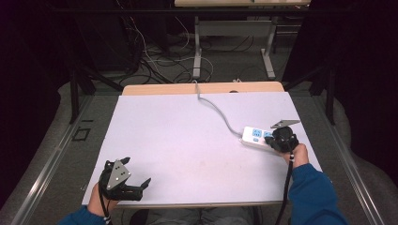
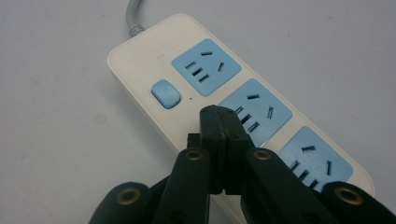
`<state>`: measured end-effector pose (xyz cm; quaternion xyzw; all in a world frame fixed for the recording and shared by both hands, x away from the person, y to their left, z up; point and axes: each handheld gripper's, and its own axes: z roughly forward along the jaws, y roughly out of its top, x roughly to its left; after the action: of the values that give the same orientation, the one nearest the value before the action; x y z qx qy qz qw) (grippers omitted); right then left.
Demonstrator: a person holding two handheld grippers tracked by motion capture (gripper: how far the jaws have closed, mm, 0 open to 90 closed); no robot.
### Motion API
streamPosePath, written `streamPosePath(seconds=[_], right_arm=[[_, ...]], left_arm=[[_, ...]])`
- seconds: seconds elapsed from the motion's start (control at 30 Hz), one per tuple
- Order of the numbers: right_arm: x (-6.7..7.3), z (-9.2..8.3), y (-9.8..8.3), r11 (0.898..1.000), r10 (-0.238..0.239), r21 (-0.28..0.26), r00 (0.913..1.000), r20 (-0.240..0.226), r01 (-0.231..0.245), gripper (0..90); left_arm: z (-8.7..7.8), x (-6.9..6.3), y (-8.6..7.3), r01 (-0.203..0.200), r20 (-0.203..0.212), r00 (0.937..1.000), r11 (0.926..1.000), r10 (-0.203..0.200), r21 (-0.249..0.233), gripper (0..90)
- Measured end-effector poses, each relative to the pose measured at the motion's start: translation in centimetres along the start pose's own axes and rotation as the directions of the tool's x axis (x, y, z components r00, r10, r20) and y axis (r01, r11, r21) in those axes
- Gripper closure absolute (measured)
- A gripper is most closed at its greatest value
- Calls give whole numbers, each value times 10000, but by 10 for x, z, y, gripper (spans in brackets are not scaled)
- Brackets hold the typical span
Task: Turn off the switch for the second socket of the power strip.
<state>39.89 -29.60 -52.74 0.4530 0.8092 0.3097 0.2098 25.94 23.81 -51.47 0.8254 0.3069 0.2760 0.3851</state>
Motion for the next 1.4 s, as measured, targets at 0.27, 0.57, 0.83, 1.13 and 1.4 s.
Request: streamPosePath(seconds=[0.27,0.57,0.83,1.13,1.4], right_arm=[[3,0,1,9998,189,66,9997,160,-191,900],[3,0,1,9999,4,126,9998,209,-7,900],[3,-3,2,10000,-55,-41,9997,240,56,900],[3,-3,2,10000,-21,-52,9999,159,22,900],[3,-3,2,10000,-65,-53,9997,226,66,900]], left_arm=[[1,-1,0,147,62,9999,9999,-147,-13,12],[1,-1,0,130,74,9999,9999,-130,-8,12],[1,-1,0,113,83,9999,9999,-113,-6,12],[1,-1,0,117,73,9999,9999,-117,-2,12],[1,0,0,77,54,10000,10000,-77,-8,12]])
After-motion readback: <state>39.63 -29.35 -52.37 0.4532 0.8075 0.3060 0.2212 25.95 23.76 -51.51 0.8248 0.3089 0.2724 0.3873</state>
